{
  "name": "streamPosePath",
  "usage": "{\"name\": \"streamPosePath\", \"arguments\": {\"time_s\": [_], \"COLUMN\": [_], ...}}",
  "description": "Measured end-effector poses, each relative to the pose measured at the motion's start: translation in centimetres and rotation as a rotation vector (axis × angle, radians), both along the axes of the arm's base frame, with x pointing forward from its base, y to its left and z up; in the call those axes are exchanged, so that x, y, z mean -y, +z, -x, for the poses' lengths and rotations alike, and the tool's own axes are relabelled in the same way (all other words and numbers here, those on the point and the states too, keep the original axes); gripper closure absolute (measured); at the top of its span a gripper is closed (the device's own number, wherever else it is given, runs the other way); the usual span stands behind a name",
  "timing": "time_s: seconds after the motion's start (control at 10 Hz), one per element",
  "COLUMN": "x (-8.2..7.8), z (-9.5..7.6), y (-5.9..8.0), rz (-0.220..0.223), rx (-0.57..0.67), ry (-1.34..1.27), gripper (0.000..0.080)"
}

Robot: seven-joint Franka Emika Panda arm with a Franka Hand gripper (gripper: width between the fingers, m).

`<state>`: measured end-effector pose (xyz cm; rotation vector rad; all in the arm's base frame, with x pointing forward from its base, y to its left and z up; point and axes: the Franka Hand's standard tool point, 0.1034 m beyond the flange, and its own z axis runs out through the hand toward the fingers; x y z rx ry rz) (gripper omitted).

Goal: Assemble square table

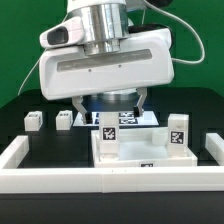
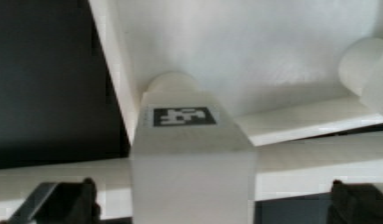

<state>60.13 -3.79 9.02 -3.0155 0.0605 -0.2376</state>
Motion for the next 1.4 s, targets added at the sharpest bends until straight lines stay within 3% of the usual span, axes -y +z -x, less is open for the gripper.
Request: {"name": "streamPosePath", "arguments": {"time_s": [0.7, 1.1, 1.4], "x": [0.04, -0.31, 0.44], "z": [-0.22, -0.02, 0.20], "y": [-0.47, -0.86, -1.14], "rz": [0.013, 0.042, 0.054], "rx": [0.028, 0.035, 0.039], "ry": [0.022, -0.057, -0.041], "gripper": [0.0150, 0.0150, 0.0150]}}
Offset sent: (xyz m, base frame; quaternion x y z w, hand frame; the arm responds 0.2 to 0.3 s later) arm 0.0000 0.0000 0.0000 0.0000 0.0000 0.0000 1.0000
